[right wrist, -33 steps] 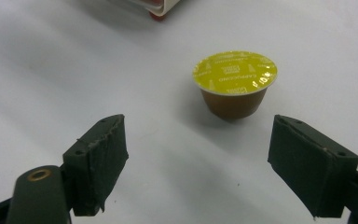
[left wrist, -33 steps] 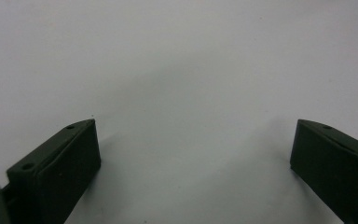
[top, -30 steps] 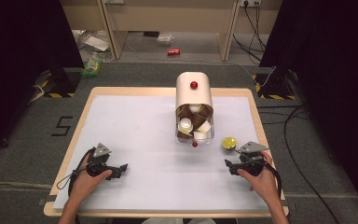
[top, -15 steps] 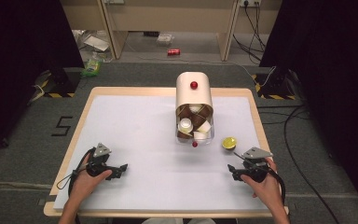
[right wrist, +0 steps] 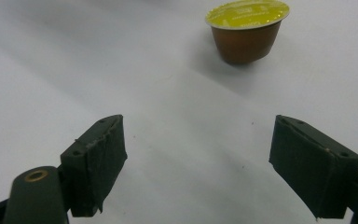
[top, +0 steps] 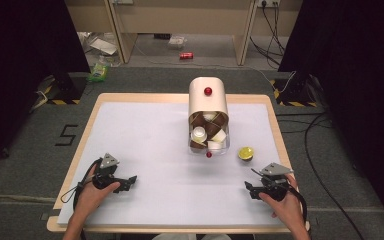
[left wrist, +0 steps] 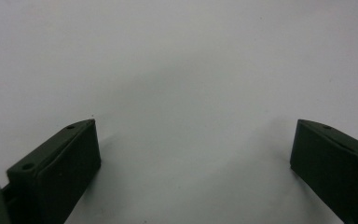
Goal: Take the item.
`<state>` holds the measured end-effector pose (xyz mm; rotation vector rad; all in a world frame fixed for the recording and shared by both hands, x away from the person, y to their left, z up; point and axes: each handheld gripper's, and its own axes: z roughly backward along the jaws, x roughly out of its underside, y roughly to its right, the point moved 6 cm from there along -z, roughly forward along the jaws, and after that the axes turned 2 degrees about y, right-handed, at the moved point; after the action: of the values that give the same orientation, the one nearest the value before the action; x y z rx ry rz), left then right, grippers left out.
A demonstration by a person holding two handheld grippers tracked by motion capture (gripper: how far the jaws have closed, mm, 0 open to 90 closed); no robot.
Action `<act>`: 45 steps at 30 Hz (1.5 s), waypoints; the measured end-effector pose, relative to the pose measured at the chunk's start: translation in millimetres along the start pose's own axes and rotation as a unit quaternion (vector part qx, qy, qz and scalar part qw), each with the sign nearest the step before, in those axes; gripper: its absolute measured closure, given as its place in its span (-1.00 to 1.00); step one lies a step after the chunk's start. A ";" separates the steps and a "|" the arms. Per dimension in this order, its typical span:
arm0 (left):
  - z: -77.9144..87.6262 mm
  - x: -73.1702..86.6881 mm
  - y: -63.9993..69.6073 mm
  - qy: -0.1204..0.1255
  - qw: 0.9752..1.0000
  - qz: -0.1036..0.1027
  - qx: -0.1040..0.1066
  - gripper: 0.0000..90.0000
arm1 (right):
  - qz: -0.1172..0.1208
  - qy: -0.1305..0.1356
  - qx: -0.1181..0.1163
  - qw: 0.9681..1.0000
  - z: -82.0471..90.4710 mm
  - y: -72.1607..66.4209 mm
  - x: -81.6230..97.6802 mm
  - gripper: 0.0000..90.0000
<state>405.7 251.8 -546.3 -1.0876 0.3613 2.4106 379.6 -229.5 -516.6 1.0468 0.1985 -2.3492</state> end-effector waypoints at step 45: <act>-0.2 0.0 0.2 0.000 1.000 -0.002 0.000 -0.97 | -0.060 0.027 0.009 0.998 15.7 1.9 44.5 -0.62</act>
<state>405.7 251.5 -546.5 -1.0884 0.3585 2.4080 346.5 -255.5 -537.9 1.1377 0.2667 -2.4345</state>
